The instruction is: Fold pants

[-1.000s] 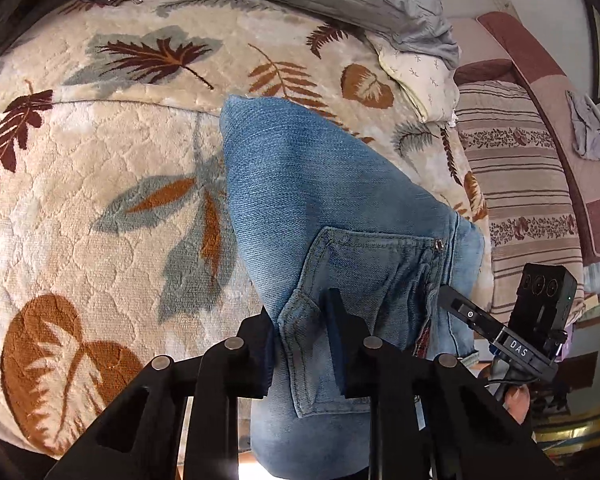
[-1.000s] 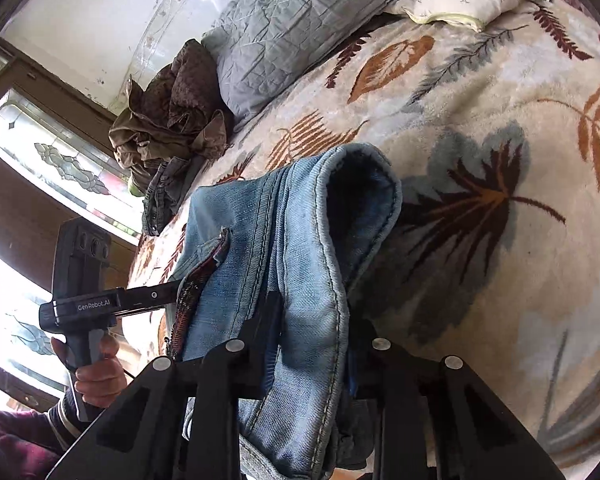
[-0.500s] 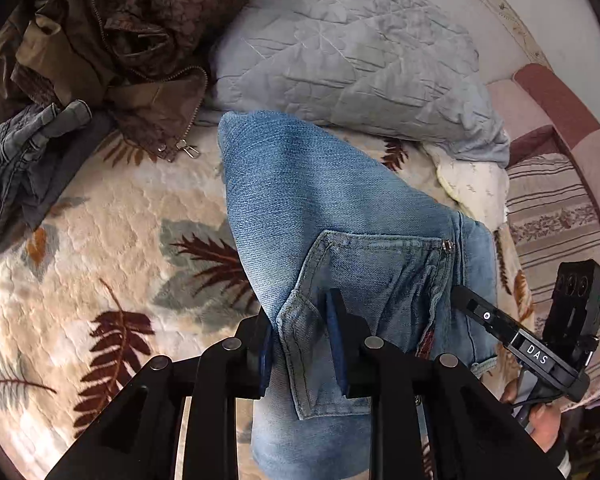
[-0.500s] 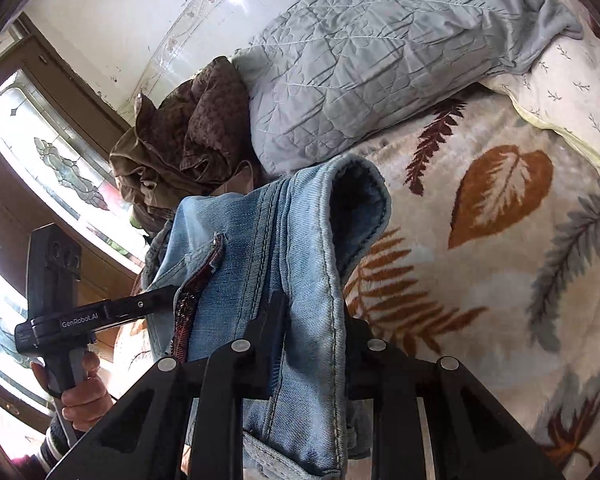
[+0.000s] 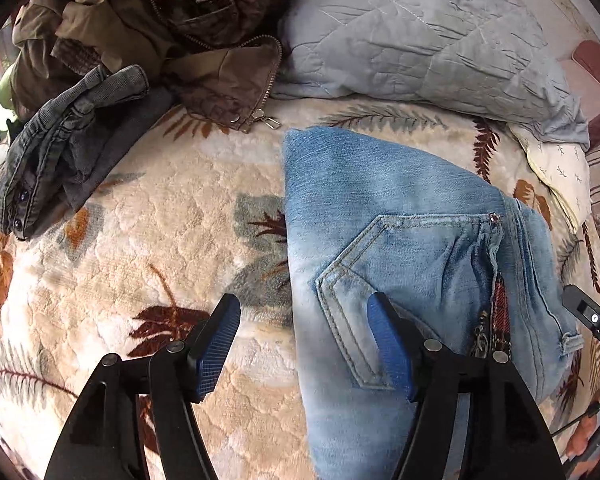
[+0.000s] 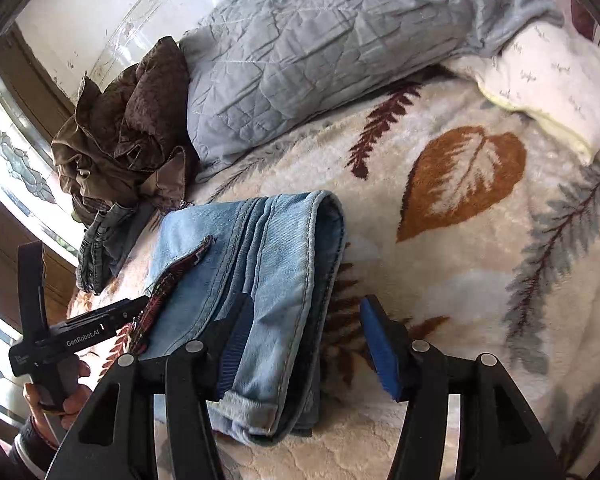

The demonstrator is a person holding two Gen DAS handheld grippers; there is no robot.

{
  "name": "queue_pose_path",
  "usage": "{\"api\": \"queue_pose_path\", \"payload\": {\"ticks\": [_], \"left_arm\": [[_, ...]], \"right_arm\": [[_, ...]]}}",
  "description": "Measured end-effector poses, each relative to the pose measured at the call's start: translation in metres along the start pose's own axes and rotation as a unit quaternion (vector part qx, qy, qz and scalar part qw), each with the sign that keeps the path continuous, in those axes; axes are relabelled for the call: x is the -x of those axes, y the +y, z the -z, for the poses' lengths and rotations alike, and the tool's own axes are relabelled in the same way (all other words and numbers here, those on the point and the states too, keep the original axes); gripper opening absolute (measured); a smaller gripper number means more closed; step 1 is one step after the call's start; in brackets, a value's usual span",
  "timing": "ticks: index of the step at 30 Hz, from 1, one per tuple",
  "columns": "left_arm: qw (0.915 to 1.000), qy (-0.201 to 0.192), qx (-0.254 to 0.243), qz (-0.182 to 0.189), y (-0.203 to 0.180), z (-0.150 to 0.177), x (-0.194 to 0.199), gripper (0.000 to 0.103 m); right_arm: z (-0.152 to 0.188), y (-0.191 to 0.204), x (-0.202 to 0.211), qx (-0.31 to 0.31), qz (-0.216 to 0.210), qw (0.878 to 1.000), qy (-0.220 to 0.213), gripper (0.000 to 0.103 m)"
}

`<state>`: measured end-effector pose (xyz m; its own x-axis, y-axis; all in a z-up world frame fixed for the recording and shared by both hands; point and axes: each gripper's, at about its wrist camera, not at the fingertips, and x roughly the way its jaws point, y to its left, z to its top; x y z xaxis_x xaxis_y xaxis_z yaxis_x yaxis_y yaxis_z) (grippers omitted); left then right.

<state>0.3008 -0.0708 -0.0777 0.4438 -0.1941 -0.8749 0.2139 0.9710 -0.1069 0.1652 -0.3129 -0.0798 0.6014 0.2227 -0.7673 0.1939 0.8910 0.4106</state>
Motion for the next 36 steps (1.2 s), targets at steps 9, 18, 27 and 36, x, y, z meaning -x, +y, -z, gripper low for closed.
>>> {"api": "queue_pose_path", "payload": {"ticks": [9, 18, 27, 36], "left_arm": [[0.9980, -0.033, 0.023, -0.048, 0.009, 0.073, 0.063, 0.067], [0.9960, -0.060, -0.006, -0.066, -0.003, 0.126, 0.101, 0.066], [0.9918, -0.077, -0.061, -0.082, -0.030, 0.150, 0.121, 0.067], [0.9937, -0.066, -0.071, -0.056, -0.043, 0.163, 0.131, 0.067]], "right_arm": [[0.048, 0.022, 0.058, 0.045, 0.127, 0.991, 0.008, 0.102], [0.092, 0.036, 0.093, 0.145, 0.229, 0.963, 0.004, 0.102], [0.111, 0.032, 0.102, 0.152, 0.225, 0.962, 0.013, 0.102], [0.118, 0.023, 0.113, 0.135, 0.215, 0.967, 0.003, 0.102]]}}
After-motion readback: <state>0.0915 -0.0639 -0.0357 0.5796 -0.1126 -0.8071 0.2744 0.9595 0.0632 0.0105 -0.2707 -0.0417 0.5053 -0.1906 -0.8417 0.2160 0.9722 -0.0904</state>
